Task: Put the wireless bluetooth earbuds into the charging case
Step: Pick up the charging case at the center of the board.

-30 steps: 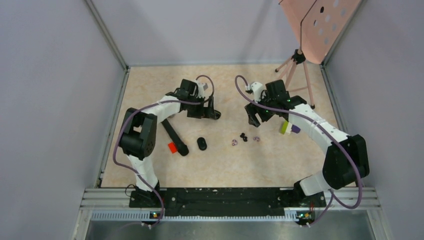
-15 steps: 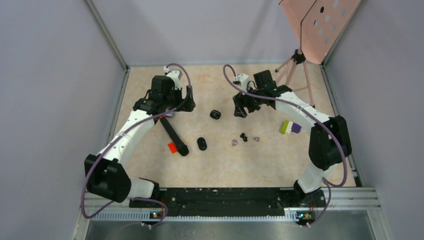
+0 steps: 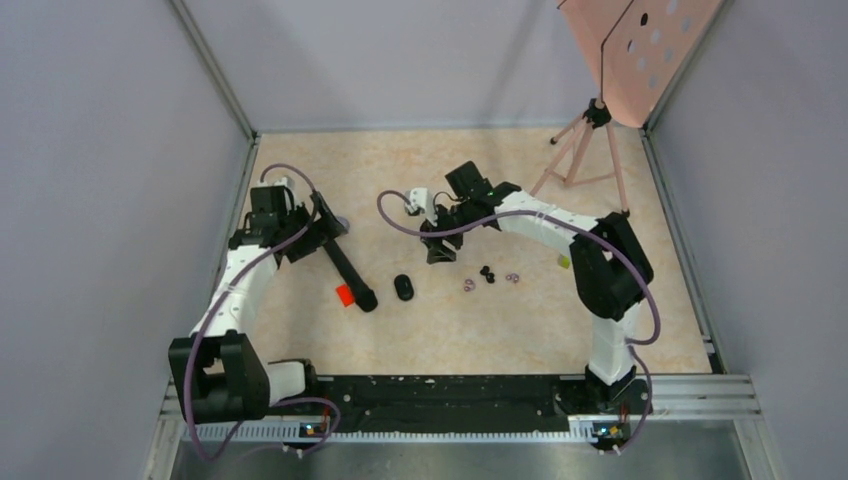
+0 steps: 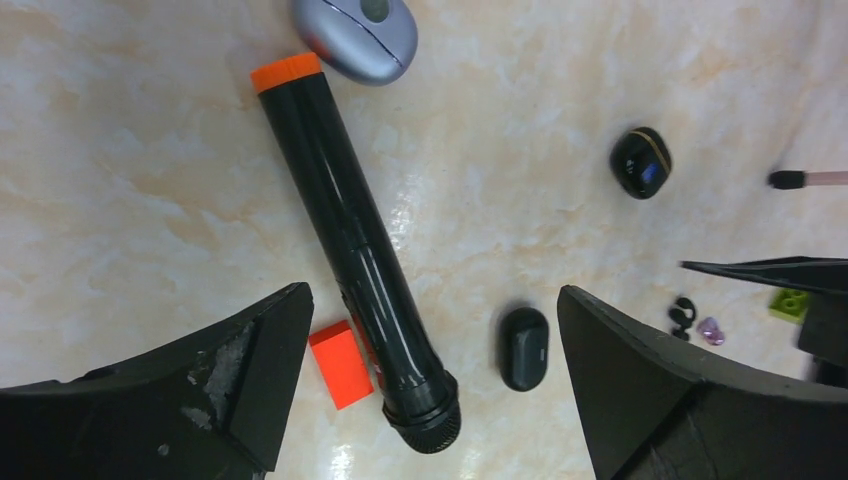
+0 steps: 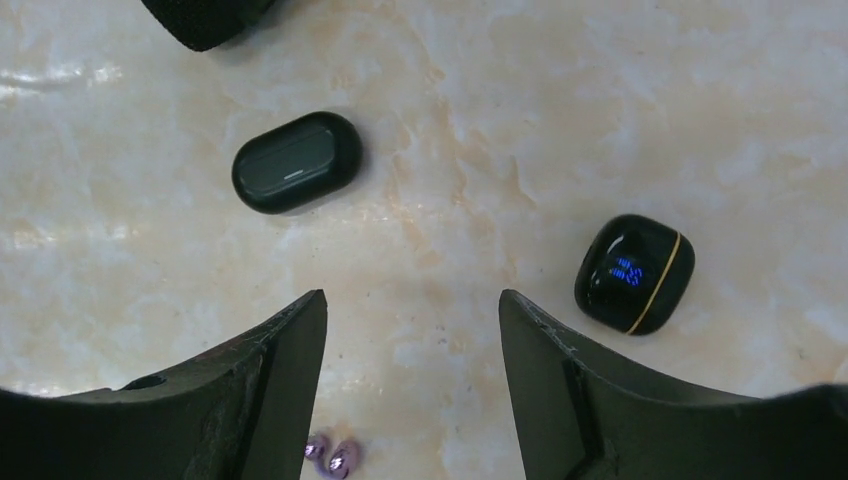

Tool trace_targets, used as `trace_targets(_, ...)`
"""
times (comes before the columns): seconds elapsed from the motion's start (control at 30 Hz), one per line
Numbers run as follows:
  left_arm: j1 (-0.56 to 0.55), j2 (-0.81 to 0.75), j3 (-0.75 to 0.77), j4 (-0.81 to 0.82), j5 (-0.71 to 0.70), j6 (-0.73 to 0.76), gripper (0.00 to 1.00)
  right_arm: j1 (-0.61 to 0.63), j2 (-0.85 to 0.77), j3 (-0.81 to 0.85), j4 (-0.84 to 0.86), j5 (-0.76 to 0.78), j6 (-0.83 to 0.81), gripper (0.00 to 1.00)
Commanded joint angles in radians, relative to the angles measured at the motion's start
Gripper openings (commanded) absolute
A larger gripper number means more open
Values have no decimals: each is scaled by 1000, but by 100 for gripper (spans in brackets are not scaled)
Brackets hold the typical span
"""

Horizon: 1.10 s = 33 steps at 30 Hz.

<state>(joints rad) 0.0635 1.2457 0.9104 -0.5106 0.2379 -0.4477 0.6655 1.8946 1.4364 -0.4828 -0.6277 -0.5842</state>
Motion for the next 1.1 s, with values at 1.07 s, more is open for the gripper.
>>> trace_targets(1.07,240,-122,-39,68,154,-61,91,233,343,277,-144,-58,-483,64)
